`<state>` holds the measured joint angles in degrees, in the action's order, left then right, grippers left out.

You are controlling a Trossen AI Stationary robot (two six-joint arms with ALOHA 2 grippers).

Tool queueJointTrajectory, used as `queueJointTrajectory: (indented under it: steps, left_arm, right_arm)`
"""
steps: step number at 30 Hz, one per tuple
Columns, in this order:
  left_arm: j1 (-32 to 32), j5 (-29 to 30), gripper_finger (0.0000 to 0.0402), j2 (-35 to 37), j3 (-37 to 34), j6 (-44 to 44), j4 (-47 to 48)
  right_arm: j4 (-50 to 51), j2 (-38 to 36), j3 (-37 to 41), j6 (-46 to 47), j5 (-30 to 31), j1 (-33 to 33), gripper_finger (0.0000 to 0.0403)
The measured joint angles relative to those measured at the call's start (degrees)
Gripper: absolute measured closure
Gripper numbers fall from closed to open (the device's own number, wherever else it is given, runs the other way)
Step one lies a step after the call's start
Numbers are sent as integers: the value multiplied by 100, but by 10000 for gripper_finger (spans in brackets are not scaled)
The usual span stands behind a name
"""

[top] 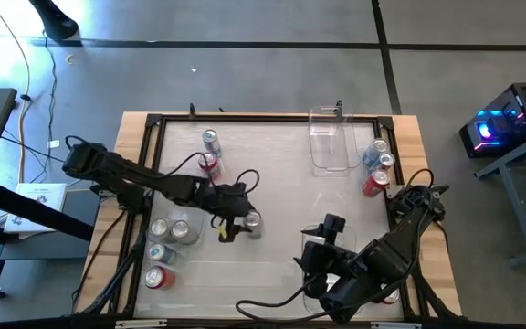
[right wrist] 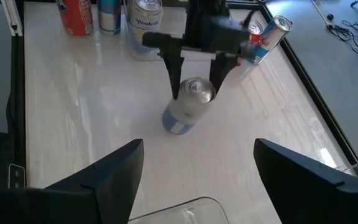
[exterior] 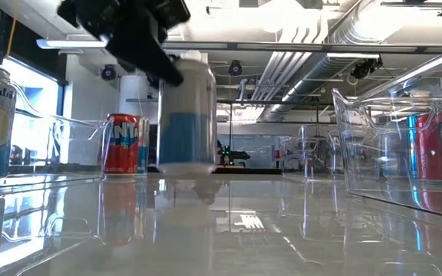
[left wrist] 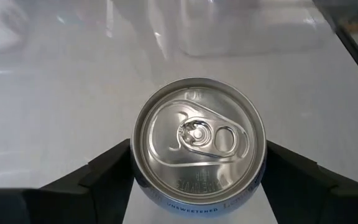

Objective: Sort soda cans
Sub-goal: Put the center blue and white soda can into the middle left transparent bin

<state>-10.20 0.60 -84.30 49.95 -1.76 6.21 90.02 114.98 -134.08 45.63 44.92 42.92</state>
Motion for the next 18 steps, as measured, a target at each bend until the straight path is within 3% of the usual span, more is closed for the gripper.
queueJointTrajectory:
  steps: [6,11,18]
  left_arm:
    - [-243,1209,119,1174,26,-432,841]
    - [-382,2305,119,2351,451,-1157,2848]
    - [-583,2948,119,3302,691,-2860,5611]
  right_arm:
    - [0,34,0,-122,123,0,105]
    - [0,52,2,-251,224,-17,105]
    - [0,52,0,-365,331,-28,105]
